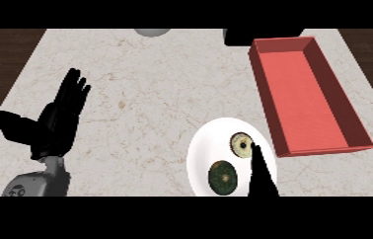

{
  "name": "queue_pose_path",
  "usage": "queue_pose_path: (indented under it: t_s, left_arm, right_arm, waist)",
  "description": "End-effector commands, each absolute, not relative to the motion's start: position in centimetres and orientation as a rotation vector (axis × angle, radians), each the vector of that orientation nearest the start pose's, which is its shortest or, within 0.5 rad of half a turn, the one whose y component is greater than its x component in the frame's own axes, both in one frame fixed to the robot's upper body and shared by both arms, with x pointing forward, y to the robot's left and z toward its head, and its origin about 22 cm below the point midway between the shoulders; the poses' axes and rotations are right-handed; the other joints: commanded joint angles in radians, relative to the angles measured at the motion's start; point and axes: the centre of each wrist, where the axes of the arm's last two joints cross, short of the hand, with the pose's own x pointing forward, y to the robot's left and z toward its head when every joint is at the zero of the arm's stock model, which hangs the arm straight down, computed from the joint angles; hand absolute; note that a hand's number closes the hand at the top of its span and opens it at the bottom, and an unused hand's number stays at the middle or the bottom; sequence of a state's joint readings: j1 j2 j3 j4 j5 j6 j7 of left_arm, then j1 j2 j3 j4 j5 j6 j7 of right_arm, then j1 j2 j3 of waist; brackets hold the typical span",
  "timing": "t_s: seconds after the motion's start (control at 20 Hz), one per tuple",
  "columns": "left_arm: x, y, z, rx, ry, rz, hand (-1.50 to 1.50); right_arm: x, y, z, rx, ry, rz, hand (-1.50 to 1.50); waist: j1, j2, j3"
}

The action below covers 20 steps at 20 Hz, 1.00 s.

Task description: Pick the squash from the plate and place it in the cardboard box

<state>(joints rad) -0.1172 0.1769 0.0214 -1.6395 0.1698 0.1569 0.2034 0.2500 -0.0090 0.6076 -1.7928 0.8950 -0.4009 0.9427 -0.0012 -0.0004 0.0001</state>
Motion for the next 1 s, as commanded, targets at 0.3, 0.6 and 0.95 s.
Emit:
queue_pose_path:
  t_s: [0.3, 0.6, 0.95]
  left_arm:
    - [24.9, 27.1, 7.0, 0.07, -1.555, 0.104, 0.0]
    - [25.3, 26.0, 7.4, 0.076, -1.552, 0.117, 0.0]
    - [24.9, 26.4, 5.0, 0.078, -1.539, 0.104, 0.0]
  right_arm:
    - [15.8, -11.0, -0.6, -0.655, -0.909, 0.281, -1.5]
    - [15.9, -10.8, -1.6, -0.655, -0.928, 0.287, -1.5]
    - [17.0, -10.3, -2.1, -0.657, -0.94, 0.317, -1.5]
  waist:
    - [0.003, -0.001, 0.0]
    - [0.002, -0.001, 0.0]
    - [0.002, 0.0, 0.0]
